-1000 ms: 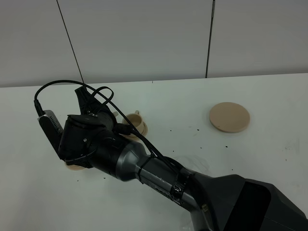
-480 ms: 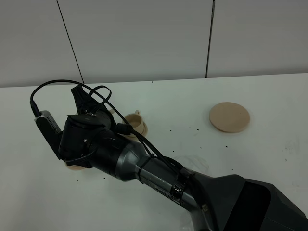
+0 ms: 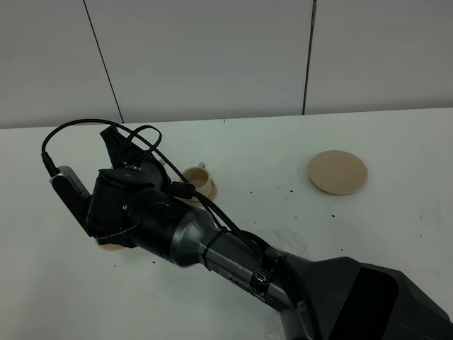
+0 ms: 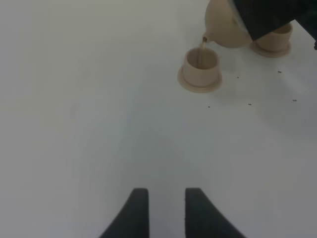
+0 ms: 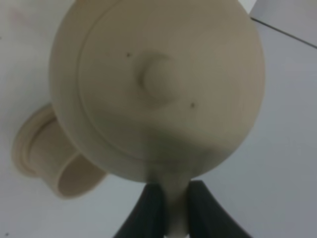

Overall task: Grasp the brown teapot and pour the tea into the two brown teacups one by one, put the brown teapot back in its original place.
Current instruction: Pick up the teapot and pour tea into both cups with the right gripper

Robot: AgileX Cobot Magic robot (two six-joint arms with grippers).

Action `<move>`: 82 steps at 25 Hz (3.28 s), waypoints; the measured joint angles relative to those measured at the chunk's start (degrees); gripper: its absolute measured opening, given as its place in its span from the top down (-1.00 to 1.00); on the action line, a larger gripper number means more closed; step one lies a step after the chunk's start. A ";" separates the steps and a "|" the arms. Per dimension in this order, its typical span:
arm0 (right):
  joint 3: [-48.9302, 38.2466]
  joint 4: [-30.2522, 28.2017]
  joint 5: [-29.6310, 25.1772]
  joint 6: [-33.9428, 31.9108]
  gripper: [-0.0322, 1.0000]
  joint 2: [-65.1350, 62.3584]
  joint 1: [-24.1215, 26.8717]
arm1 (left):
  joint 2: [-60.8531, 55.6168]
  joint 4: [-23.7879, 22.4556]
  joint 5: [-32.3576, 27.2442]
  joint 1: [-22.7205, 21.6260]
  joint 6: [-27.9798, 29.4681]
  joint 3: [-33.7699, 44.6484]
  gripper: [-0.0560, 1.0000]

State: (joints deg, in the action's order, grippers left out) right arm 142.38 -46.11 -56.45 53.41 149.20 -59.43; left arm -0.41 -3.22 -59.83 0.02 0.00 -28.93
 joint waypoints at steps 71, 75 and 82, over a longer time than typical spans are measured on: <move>0.00 -4.67 2.62 7.26 0.75 0.00 -0.18 | 0.00 0.00 0.00 0.00 0.00 0.00 0.42; 0.00 -4.73 2.62 7.90 0.75 0.00 -0.35 | 0.00 0.00 0.00 0.00 0.00 0.00 0.42; 0.00 -4.79 2.62 8.08 0.75 0.00 -0.35 | 0.00 0.00 0.00 0.00 0.00 0.00 0.42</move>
State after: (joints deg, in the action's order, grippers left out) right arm 142.38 -50.89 -53.83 61.49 149.20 -59.78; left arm -0.41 -3.22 -59.83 0.02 0.00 -28.93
